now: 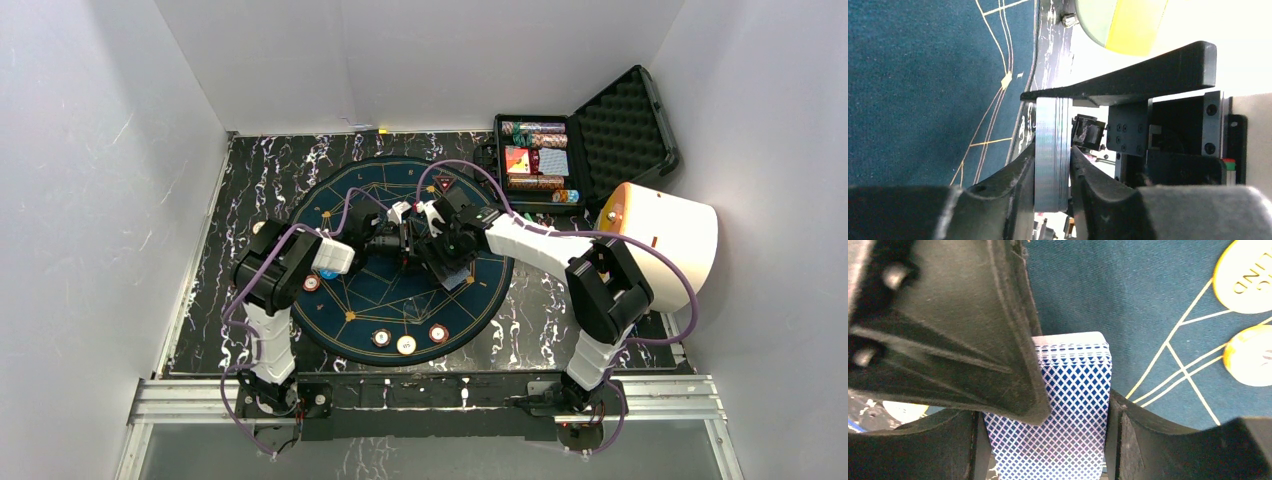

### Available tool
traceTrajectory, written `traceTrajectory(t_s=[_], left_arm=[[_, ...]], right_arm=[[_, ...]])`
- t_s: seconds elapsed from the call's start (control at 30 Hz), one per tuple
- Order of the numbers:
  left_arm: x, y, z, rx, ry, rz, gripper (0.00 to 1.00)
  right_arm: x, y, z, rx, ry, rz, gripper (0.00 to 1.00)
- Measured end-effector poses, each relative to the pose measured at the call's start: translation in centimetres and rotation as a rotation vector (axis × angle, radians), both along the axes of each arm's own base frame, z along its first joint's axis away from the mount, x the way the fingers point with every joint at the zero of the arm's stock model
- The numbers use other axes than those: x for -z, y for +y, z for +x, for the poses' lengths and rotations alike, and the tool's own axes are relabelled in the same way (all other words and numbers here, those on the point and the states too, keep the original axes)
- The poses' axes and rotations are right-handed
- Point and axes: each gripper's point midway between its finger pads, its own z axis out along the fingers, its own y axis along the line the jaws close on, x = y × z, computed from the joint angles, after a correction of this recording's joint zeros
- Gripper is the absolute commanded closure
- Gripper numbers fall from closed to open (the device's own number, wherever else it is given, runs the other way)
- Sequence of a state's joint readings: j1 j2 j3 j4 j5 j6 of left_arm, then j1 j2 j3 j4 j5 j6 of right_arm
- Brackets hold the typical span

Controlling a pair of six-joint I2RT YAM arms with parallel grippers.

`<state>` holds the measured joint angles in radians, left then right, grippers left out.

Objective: Distribute texas hold em gaming equipment

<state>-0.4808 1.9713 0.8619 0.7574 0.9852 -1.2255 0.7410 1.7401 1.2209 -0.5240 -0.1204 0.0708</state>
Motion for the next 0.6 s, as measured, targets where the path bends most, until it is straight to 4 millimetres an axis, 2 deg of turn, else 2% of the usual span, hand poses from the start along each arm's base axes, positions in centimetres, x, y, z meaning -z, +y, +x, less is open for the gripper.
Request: traceTrajectory(t_s=[0.13, 0.27, 0.3, 0.43, 0.6], left_arm=[[-0.1, 0.1, -0.1, 0.010, -0.019, 0.018, 0.58], [0.2, 0.2, -0.1, 0.019, -0.027, 0.038, 0.53], [0.3, 0.2, -0.1, 0.021, -0.027, 0.042, 0.45], [0.8, 0.3, -0.1, 0.030, -0.035, 0.068, 0.29], [1.0, 0.5, 0.2, 0.039, -0.057, 0.091, 0.26]], right_arm=[[-0.2, -0.5, 0.4, -0.027, -0.030, -0.032, 0.52], [0.0, -1.2, 0.6, -0.041, -0.044, -0.063, 0.53], [0.0, -1.3, 0.7, -0.042, -0.045, -0.066, 0.53], [0.1, -1.6, 0.5, -0.057, -0.044, -0.081, 0.53], [0.1, -1.5, 0.4, -0.073, -0.042, -0.077, 0.55]])
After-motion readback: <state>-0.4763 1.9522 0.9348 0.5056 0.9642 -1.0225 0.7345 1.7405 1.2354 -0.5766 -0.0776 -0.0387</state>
